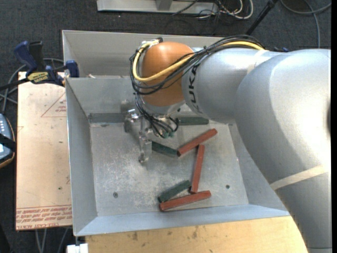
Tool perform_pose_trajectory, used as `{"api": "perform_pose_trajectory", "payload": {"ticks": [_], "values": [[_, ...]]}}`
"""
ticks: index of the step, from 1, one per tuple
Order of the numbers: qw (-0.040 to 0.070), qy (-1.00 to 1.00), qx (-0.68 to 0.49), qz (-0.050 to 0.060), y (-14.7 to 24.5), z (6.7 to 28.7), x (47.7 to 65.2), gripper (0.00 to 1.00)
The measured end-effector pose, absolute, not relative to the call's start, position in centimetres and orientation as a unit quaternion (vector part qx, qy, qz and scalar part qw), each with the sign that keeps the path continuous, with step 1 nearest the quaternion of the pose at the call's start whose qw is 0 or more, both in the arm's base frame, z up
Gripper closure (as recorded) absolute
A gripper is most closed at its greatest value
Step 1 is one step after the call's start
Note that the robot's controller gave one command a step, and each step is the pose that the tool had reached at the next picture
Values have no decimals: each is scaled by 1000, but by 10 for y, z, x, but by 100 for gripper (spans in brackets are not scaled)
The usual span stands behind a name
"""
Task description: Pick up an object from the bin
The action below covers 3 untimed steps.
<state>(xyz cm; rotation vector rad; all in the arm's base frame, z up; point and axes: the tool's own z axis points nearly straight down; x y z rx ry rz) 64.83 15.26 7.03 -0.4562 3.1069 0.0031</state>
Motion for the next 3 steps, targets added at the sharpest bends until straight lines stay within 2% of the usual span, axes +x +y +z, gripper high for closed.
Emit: {"api": "perform_pose_trajectory", "payload": {"ticks": [1,2,3], "values": [[1,972,-236,-1,66,70,653,0],[2,971,-238,1,70,71,653,100],[6,967,-255,0,99,204,623,100]]}}
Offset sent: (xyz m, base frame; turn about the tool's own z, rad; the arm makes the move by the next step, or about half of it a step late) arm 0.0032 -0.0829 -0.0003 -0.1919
